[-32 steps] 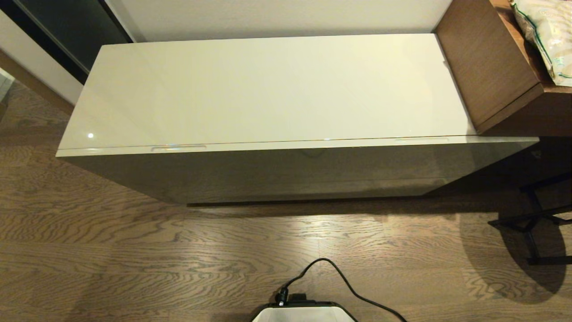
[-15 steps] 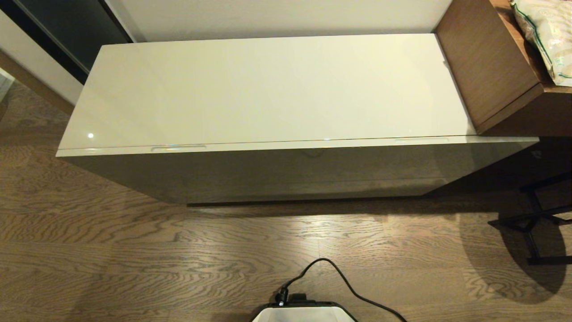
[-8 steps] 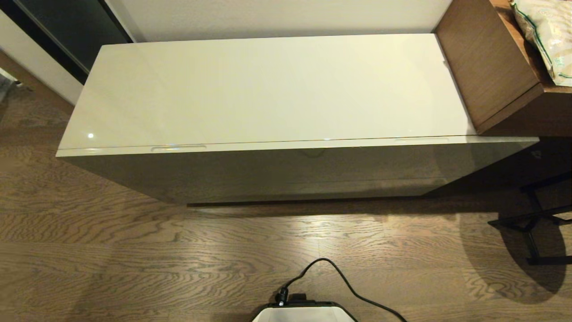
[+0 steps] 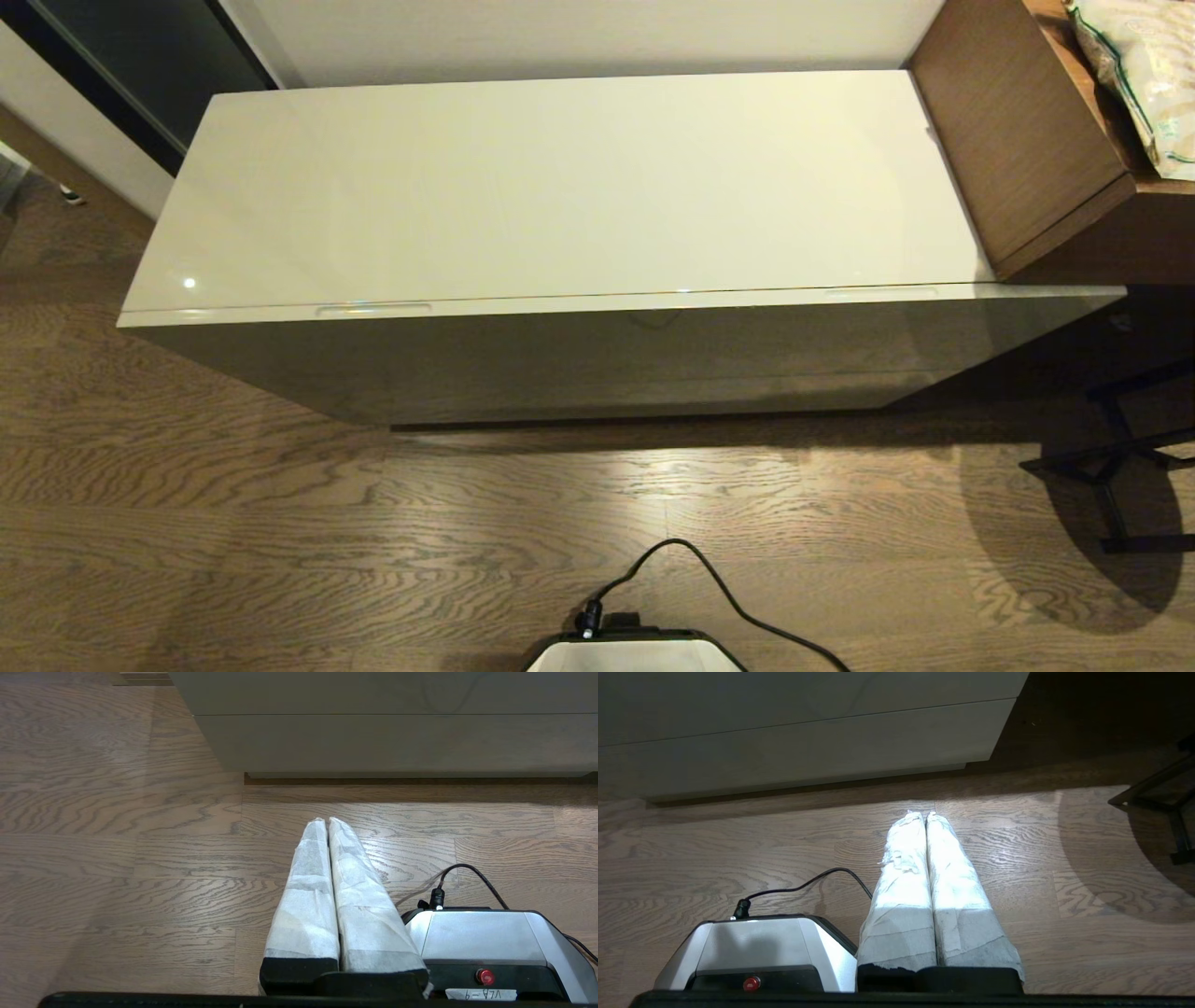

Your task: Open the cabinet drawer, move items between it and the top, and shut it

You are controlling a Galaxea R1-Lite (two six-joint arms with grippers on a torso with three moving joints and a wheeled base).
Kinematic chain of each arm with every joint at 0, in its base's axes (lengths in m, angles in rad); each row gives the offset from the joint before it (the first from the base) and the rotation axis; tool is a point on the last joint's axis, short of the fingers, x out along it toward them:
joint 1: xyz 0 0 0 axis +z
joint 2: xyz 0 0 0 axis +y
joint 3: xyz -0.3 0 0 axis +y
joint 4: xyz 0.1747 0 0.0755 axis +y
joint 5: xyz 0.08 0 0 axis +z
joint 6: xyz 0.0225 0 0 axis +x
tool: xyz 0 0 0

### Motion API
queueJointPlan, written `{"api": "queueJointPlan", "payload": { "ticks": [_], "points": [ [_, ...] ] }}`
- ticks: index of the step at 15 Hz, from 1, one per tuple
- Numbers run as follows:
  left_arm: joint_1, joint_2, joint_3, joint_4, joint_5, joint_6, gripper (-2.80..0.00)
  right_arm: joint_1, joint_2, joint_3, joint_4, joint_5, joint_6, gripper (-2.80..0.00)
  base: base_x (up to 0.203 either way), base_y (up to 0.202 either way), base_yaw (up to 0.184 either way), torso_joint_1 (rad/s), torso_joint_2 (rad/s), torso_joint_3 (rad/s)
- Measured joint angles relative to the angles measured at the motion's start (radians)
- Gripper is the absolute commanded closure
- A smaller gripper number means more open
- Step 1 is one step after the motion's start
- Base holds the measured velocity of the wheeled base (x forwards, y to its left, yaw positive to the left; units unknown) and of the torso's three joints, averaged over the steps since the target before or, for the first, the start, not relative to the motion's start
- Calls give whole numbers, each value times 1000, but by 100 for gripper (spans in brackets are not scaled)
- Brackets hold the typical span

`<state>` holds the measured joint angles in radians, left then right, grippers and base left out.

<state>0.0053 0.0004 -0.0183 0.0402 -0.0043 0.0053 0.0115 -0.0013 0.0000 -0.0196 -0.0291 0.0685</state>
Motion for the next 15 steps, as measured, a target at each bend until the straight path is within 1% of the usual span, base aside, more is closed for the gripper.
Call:
{"api": "queueJointPlan", "payload": {
  "ticks": [15],
  "points": [
    [0, 0, 0, 0, 0, 0, 0, 0, 0, 0, 0, 0, 0, 0, 0, 0, 0, 0, 0, 0]
  ]
}}
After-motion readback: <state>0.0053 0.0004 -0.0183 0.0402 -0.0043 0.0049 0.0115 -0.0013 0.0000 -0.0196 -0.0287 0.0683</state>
